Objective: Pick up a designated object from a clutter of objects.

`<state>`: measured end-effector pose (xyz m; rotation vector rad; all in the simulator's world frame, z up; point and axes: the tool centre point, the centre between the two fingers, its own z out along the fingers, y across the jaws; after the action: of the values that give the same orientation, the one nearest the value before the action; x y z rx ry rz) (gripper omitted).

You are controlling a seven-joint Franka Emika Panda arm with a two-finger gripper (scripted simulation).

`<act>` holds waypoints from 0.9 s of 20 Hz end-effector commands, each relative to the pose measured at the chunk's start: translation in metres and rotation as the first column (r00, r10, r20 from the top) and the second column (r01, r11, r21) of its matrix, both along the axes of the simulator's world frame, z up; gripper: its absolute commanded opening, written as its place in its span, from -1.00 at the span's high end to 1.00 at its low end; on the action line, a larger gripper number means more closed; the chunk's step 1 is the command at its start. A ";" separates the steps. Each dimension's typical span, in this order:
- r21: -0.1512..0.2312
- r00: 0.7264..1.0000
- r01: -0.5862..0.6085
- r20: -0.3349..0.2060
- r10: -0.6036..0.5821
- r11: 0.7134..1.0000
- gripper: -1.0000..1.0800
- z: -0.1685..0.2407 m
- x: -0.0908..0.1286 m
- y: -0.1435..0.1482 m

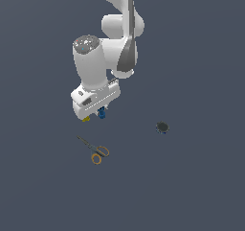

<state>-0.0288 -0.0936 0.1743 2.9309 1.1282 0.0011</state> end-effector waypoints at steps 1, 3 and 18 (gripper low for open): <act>0.000 1.000 0.000 -0.001 0.000 1.000 1.00 0.022 0.011 0.001; 0.000 1.000 0.000 -0.001 0.000 1.000 1.00 0.040 0.020 0.002; 0.000 1.000 0.000 -0.001 0.000 1.000 1.00 0.158 0.083 0.007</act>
<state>0.0490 -0.0868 0.3220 2.9309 1.1283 0.0013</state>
